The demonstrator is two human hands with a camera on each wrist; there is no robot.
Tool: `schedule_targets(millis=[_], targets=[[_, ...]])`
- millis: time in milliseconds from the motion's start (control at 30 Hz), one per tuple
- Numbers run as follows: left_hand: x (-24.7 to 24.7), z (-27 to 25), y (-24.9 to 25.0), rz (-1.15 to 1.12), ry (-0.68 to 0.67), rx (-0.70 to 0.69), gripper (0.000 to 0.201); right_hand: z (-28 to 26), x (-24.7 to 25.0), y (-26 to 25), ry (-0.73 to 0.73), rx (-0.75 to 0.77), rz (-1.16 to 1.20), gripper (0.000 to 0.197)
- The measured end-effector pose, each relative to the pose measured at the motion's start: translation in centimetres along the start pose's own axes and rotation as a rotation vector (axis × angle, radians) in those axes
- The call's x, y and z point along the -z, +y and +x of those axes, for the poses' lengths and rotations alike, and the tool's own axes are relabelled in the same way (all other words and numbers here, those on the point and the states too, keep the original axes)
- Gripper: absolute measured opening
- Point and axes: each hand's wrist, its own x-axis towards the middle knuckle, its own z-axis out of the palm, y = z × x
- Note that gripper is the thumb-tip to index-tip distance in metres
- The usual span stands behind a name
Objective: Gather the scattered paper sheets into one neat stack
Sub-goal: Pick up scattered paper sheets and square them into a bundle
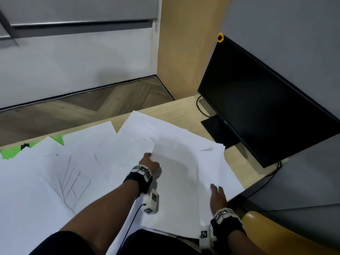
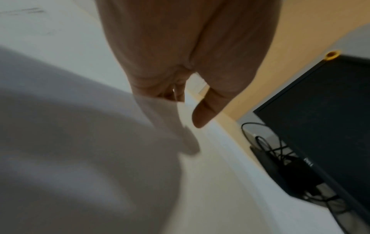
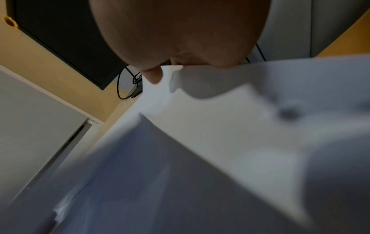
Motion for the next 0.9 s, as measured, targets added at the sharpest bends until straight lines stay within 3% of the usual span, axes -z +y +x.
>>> schedule_targets(millis=[133,233,333,433,500,600,733,900], targets=[[-2.6,-0.5,0.1,0.073,-0.086,-0.065,0.084,0.0,-0.8,0.5,-0.034,-0.001,-0.012,0.092],[-4.0,-0.8,0.6,0.117,-0.176,-0.145,0.077,0.2,-1.4,1.1,-0.034,0.029,-0.15,0.097],[-3.9,-0.6,0.3,0.123,-0.176,-0.137,0.084,0.9,-1.3,1.3,-0.027,0.006,-0.15,0.092],[-2.1,-0.2,-0.8,0.386,0.07,-0.14,0.074,1.8,-0.7,1.9,-0.048,-0.015,-0.075,0.084],[-0.6,0.0,-1.8,0.536,0.155,-0.079,0.071,1.8,-0.1,2.3,-0.082,-0.022,0.021,0.056],[0.5,0.6,-3.2,0.674,0.095,-0.075,0.08,1.6,0.6,2.1,-0.097,0.014,0.117,0.027],[0.7,0.3,-4.3,0.836,0.105,-0.164,0.081,1.3,0.2,1.9,-0.152,0.037,0.131,0.028],[0.4,-0.5,-4.3,0.938,0.031,-0.242,0.065,1.6,0.0,2.4,-0.151,0.002,0.093,0.019]])
